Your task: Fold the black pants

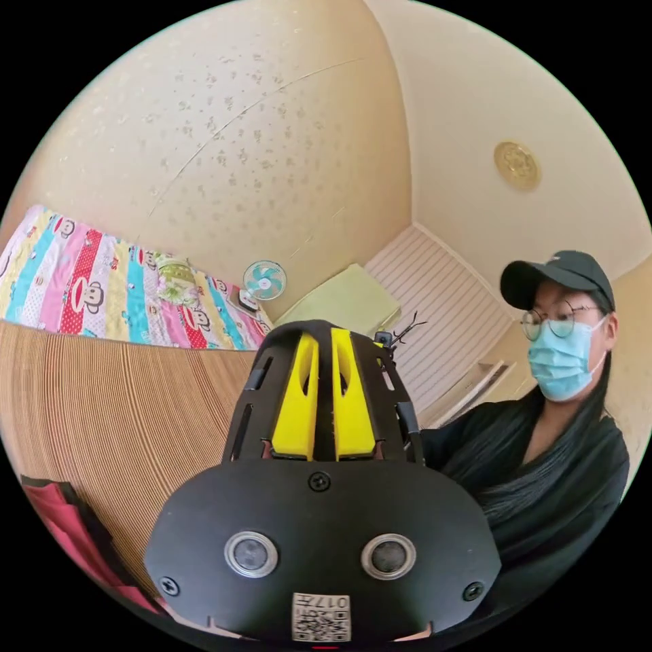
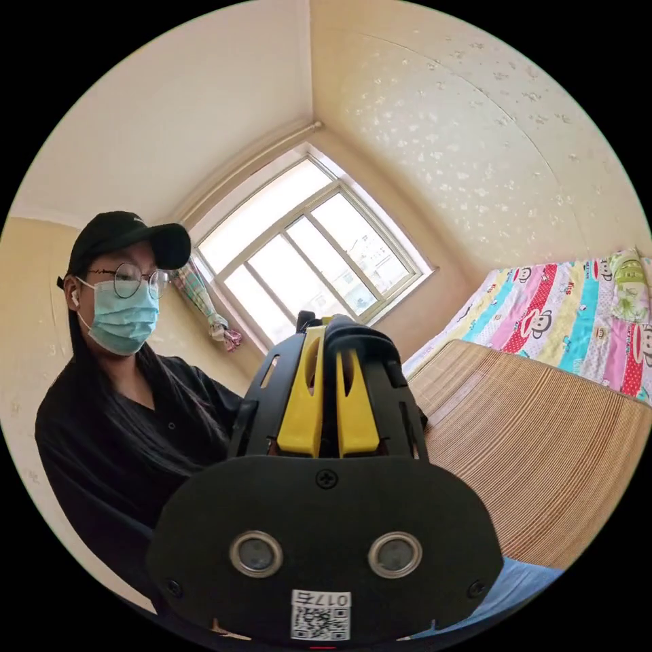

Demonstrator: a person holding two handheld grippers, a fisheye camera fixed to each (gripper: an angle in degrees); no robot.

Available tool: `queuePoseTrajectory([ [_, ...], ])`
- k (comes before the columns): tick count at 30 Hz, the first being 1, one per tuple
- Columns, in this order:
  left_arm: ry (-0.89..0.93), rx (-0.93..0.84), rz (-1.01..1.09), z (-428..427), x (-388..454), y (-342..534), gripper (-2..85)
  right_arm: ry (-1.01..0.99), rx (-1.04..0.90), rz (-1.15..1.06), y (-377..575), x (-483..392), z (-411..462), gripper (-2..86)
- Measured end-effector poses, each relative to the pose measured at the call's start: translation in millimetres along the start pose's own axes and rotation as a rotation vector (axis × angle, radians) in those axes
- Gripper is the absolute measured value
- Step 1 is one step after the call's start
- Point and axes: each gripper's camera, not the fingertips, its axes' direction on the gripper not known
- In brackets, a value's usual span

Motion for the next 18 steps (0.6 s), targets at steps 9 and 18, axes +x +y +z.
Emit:
queuePoseTrajectory([
  [9,-0.249,-0.205,-0.129,94,-93,73,4.8,0.173,-0.072,0.281,63,131,31,0.6],
  [18,-0.402,-0.745,-0.708,178,-205,354,11.6,0.483,-0.601,0.941,340,219,64,9.5],
])
